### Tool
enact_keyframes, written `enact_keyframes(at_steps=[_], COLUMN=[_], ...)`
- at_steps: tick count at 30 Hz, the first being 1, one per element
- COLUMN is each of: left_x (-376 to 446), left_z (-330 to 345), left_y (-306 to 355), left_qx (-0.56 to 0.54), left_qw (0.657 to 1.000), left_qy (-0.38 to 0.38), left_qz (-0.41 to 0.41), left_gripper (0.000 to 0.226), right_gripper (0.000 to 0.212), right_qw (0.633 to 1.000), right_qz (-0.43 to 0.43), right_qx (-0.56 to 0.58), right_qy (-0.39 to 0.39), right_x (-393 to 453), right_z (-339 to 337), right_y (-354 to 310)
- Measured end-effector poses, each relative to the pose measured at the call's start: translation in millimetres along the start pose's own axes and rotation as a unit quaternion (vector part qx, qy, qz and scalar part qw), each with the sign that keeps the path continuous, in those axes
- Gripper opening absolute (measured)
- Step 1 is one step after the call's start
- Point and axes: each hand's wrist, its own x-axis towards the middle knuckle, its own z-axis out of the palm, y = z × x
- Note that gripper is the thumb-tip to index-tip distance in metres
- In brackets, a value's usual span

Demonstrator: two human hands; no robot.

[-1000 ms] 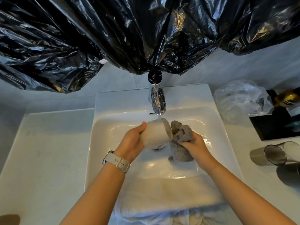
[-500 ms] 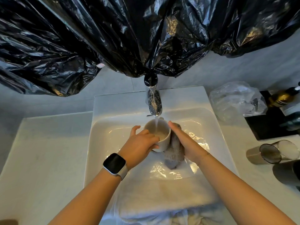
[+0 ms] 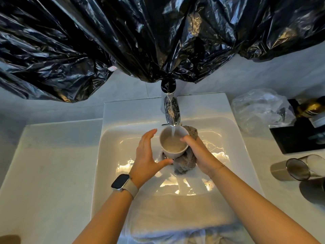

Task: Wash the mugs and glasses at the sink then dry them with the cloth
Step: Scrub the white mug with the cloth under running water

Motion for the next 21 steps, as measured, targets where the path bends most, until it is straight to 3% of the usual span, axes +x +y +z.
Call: enact_keyframes(at_steps=[5,9,12,14,21], left_x=[11.7,15.4,15.1,14.8,13.4], left_z=[14.2,15.9,15.2,15.8,19.7], left_y=[5.8,7.5,9.5,8.9,12.9], left_qx=[-0.116,-0.142,-0.149,-0.154,-0.145], left_qw=[0.993,0.989,0.988,0.987,0.989], left_qy=[-0.005,-0.002,0.015,0.021,0.006], left_qz=[0.021,0.038,0.044,0.040,0.019], left_gripper=[0.098,0.095,0.093,0.093,0.092], right_gripper=[0.045,0.039,0.057,0.054,0.049], right_qw=[1.000,1.000,0.999,0.998,0.994], right_qz=[0.009,0.004,0.022,0.034,0.082], right_qx=[0.001,0.005,0.013,0.027,0.055], right_qy=[-0.024,-0.025,-0.031,-0.036,0.036], right_x=[-5.1,-7.1,-7.7,-7.6,-9.2], right_z=[5.2,4.2,3.4,1.2,-5.4], right_y=[-4.5,-10.0,-13.0,-12.8,-7.0])
